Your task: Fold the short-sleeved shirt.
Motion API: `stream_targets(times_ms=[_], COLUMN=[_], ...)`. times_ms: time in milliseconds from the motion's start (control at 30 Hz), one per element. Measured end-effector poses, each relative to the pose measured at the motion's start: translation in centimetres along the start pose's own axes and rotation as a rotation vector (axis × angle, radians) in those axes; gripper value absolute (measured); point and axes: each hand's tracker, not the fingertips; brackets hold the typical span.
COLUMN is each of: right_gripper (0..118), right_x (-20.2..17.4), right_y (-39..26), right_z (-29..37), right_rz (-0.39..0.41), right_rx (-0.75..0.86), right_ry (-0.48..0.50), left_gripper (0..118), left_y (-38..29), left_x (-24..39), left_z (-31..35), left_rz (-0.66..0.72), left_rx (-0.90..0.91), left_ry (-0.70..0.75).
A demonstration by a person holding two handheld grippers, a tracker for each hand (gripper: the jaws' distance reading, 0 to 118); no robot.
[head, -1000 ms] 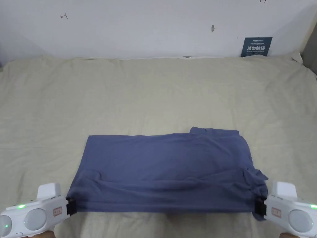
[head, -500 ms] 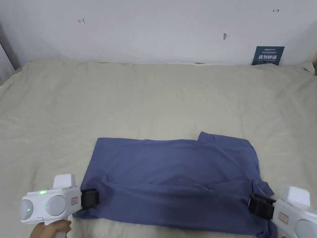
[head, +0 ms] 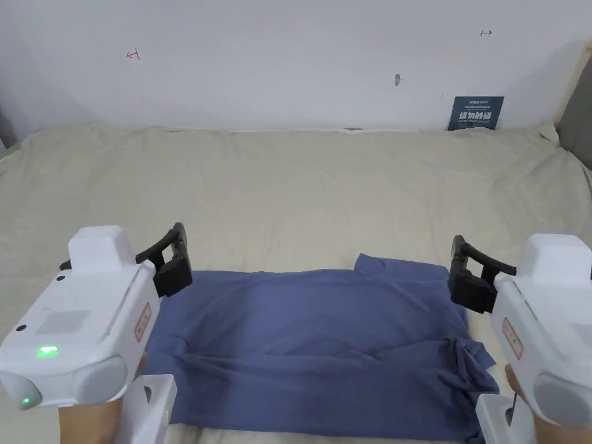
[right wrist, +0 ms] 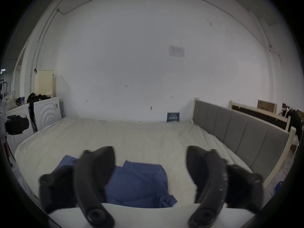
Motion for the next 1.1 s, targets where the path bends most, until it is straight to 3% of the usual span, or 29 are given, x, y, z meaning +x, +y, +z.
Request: stream_targets(times_ms=[67,100,133,267,533,800,967,1033,1100], right_gripper=[46,26,5,1,1,1,1,1,1], right_x=[-0.5,-0.8,-1.0,-1.2,-1.9,-2.8,-3.3,-3.4,-3.5], right_y=[0.0,0.1,0.0,-0.5,-0.5,-0.8,-1.5,-1.9,-2.4], right_z=[0.2,0.1,-0.1,-0.6,-3.3,-8.7,-12.4,-13.8,-15.0], right_rz=[0.009,0.008,0.014,0.009,0.018,0.042,0.053,0.056,0.06], right_rx=[0.022,0.024,0.024,0.032,0.006,-0.043,-0.085,-0.105,-0.126], right_ry=[0.007,0.013,0.011,0.054,0.048,0.048,0.045,0.043,0.039], left_gripper=[15,1,1,0,0,0,0,1,12], left_y=[-0.5,-0.8,-0.9,-1.3,-2.1,-4.7,-7.9,-9.1,-10.6], left_x=[0.7,1.0,1.1,1.5,0.8,-3.7,-6.1,-6.9,-7.8], left_z=[-0.2,-0.4,-0.6,-1.3,-6.2,-17.9,-25.7,-28.1,-30.6], left_rz=[-0.029,-0.035,-0.042,-0.037,-0.055,0.051,-0.028,0.001,0.034], left_rx=[0.015,0.017,0.007,-0.034,-0.155,-0.432,-0.597,-0.675,-0.723], left_ry=[0.018,0.016,0.008,-0.03,-0.095,-0.154,-0.119,-0.125,-0.107])
